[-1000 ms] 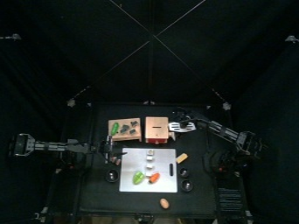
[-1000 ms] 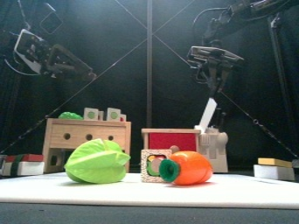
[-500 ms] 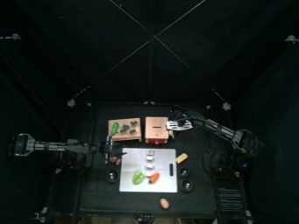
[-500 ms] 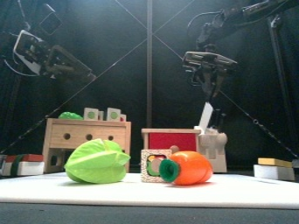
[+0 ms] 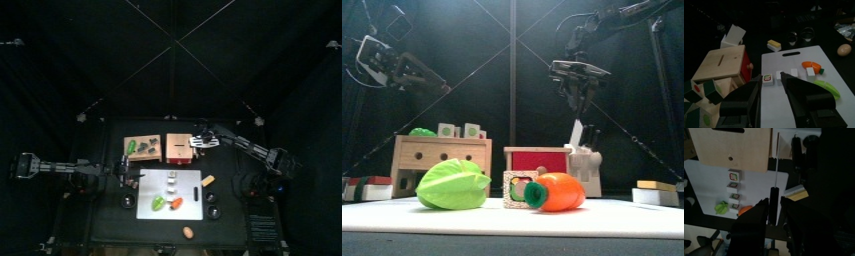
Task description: Put cleaver back into holder
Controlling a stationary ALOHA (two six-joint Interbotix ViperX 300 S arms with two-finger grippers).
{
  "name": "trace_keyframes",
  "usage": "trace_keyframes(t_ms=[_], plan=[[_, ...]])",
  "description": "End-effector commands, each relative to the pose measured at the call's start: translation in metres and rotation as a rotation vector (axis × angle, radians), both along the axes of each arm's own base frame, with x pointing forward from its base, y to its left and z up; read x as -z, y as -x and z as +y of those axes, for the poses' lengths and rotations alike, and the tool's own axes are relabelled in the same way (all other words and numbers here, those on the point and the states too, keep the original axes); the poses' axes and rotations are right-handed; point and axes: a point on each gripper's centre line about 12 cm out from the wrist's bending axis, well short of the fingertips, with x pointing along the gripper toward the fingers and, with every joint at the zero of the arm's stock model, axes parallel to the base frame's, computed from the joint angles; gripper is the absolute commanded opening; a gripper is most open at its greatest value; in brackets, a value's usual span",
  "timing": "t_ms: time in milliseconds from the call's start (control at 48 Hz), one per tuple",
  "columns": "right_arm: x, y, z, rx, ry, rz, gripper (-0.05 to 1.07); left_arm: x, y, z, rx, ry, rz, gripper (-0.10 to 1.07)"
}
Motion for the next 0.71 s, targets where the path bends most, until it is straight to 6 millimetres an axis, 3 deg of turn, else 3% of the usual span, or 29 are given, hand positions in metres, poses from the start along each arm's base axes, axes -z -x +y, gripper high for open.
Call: trace_keyframes(t_ms=[0, 333, 521, 688], plan=[[-0.023, 0.003, -0.001, 0.009, 0.042, -0.066, 0.68, -0.004, -0.002, 0.001, -0.005, 0.003, -0.014, 0.76], [-0.038, 0.013, 0.007, -0.002, 0.078, -0.105, 0.67, -0.004, -0.002, 0.001, -0.005, 0.003, -0.014, 0.76], [-0.040, 0.013, 0.035, -0.127, 0.143, -0.153, 0.67, -0.004, -0.002, 0.001, -0.005, 0.003, -0.013, 0.76], [-0.025, 0.007, 0.067, -0.248, 0.201, -0.249, 0.67, -0.003, -0.002, 0.001, -0.005, 0.003, -0.011, 0.76]])
